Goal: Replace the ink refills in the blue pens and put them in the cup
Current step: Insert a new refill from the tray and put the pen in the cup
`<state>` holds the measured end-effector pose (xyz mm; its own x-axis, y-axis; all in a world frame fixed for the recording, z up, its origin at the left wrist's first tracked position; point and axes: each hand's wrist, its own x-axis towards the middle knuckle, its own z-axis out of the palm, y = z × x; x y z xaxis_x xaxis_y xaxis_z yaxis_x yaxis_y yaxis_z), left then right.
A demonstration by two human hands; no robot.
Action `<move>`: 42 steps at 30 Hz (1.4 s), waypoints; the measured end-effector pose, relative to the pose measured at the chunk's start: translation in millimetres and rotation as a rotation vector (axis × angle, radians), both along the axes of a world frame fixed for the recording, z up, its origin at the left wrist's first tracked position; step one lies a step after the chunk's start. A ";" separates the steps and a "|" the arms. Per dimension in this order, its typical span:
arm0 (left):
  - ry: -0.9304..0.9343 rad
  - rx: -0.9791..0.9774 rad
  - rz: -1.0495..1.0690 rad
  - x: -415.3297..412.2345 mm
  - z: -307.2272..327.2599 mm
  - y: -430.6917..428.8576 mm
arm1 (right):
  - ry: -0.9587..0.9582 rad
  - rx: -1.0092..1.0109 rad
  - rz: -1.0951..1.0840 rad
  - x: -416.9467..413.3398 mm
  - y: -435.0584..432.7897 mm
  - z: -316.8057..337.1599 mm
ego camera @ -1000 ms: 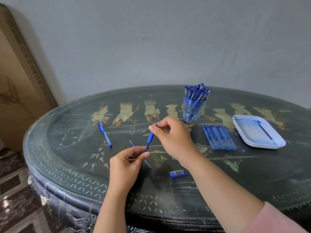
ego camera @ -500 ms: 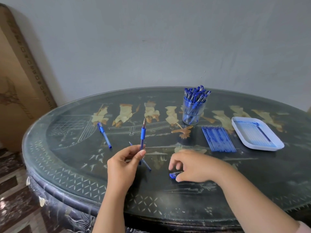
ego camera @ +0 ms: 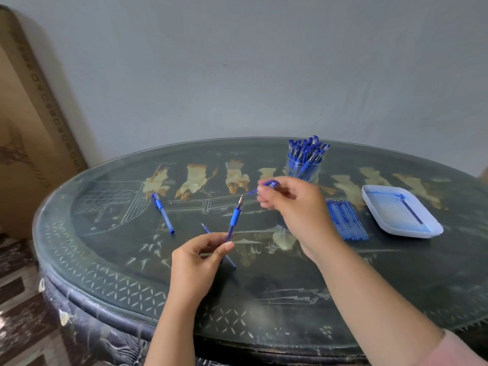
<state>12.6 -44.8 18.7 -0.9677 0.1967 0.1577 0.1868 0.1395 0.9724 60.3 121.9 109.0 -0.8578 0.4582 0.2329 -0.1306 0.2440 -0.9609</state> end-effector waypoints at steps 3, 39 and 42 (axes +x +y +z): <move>0.011 -0.021 -0.015 0.7 1.0 0.4 | 0.027 0.164 -0.009 -13.0 -6.8 5.5; 0.101 0.044 0.036 -2.5 -2.8 -0.6 | -0.057 0.408 0.051 -20.9 -33.3 -16.0; 0.062 0.081 0.026 -2.1 -0.9 -0.7 | -0.017 0.334 0.073 -19.1 -28.7 -19.5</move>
